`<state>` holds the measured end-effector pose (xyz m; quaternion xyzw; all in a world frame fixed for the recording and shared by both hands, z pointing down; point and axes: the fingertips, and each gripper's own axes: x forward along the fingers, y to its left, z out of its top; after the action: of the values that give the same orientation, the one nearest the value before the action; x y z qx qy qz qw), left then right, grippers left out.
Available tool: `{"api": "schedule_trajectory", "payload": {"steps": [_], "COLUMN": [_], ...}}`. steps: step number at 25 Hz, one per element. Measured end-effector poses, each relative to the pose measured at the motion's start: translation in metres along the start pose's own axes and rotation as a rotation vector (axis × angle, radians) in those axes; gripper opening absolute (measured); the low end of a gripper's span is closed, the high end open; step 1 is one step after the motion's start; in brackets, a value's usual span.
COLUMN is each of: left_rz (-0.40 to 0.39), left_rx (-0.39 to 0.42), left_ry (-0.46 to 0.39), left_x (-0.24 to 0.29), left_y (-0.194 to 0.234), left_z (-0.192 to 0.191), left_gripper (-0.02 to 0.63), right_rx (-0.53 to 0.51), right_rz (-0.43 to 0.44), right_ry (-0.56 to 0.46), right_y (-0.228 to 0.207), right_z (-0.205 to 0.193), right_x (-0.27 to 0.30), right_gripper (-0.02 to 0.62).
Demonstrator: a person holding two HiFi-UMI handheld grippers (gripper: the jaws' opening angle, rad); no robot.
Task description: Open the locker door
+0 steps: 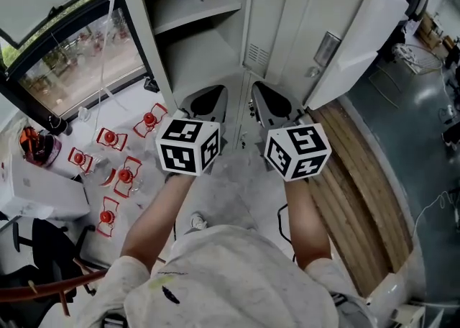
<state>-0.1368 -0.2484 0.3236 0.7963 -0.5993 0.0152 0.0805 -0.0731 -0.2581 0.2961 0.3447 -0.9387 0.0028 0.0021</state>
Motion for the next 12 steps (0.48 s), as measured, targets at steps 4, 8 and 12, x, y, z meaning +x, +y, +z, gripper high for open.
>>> {"api": "schedule_trajectory", "payload": {"steps": [4, 8, 12], "left_rz": [0.019, 0.03, 0.031], "left_rx": [-0.001, 0.001, 0.001], "left_ry": [0.0, 0.001, 0.002], "left_x": [-0.007, -0.011, -0.012], "left_y": [0.005, 0.007, 0.005], "left_z": [-0.001, 0.0, -0.002], "left_gripper": [0.006, 0.006, 0.006], "right_rx": [0.003, 0.001, -0.004], "right_rz": [0.013, 0.027, 0.035], "right_ry": [0.003, 0.002, 0.003], "right_y": [0.005, 0.01, 0.012], "right_z": [-0.001, 0.0, 0.0], "right_x": [0.001, 0.001, 0.0], "right_gripper": [0.003, 0.003, 0.003]}}
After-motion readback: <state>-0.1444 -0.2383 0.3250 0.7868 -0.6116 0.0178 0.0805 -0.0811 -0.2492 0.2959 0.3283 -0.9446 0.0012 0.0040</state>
